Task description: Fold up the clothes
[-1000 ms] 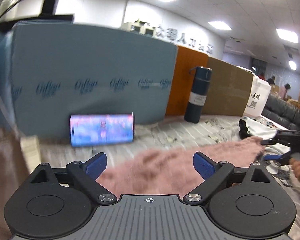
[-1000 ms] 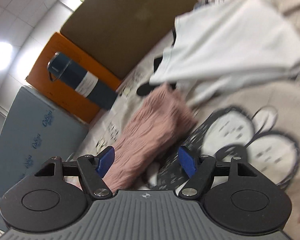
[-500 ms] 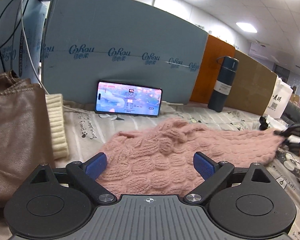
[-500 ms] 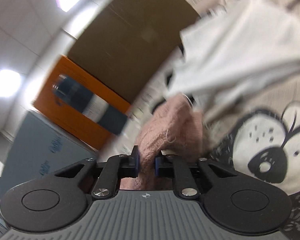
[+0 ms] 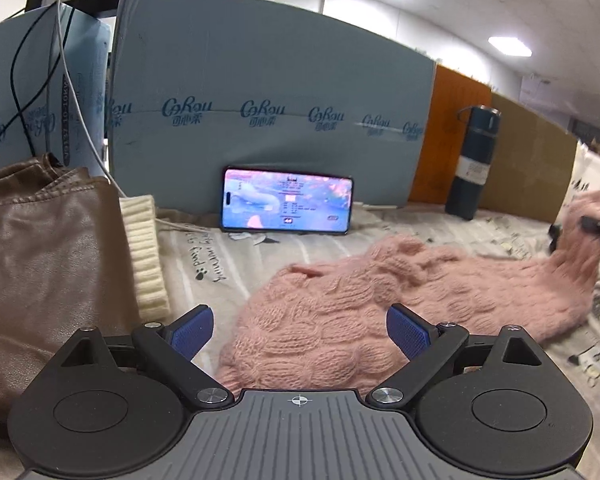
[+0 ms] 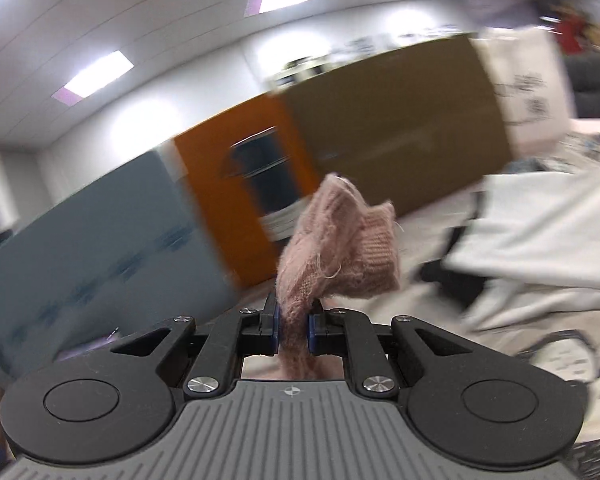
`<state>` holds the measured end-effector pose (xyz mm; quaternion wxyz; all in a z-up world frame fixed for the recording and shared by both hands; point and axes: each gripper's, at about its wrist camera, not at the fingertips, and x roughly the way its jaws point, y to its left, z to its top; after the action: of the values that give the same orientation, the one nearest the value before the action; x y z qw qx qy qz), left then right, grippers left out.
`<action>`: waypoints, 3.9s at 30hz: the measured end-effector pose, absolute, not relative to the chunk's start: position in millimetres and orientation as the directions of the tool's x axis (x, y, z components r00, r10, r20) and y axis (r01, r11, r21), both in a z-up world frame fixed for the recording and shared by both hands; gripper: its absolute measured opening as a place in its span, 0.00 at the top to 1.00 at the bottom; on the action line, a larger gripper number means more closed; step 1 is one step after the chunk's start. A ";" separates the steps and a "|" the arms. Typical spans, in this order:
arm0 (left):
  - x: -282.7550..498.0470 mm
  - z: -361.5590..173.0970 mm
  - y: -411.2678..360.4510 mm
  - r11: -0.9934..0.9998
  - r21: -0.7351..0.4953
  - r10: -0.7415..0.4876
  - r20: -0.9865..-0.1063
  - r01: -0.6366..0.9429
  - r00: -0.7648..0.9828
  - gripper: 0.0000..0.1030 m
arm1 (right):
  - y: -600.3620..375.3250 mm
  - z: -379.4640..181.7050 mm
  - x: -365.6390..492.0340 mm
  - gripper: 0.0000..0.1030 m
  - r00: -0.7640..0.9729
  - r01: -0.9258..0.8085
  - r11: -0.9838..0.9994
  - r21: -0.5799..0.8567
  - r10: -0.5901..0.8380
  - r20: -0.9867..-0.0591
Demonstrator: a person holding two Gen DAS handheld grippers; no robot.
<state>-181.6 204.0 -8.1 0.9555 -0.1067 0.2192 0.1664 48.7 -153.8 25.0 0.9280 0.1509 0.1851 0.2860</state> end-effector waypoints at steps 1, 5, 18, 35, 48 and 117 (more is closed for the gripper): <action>-182.4 -7.7 204.0 0.922 -0.133 0.271 -0.451 -0.364 0.851 0.07 | -143.4 24.4 43.2 0.89 0.747 -0.514 0.781 0.355 0.611 -0.264; -181.9 -8.2 203.6 0.925 -0.140 0.258 -0.450 -0.353 0.855 0.07 | -106.9 16.3 24.0 0.88 0.682 -0.613 0.754 0.235 0.656 -0.324; -182.4 -8.9 204.8 0.927 -0.170 0.230 -0.448 -0.334 0.864 0.07 | -58.1 2.7 -9.7 0.45 0.548 -0.757 0.640 0.130 0.731 -0.405; -180.1 -14.0 209.9 0.913 -0.191 0.234 -0.476 -0.360 0.848 0.07 | -130.1 13.9 38.6 0.35 0.675 -0.482 0.791 0.377 0.610 -0.416; -175.9 -21.6 211.1 0.916 -0.195 0.217 -0.498 -0.352 0.840 0.07 | -125.9 1.9 32.3 0.81 0.687 -0.529 0.780 0.335 0.625 -0.371; -184.4 -18.8 215.5 0.878 -0.204 0.305 -0.458 -0.433 0.835 0.40 | -18.5 -17.6 -22.1 0.24 0.257 -0.670 0.448 0.592 0.888 -0.382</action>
<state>-184.4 215.5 -18.8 0.9457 -0.1516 0.2109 0.1953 -22.1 -18.5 -17.6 0.7771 0.1569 0.3469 0.5012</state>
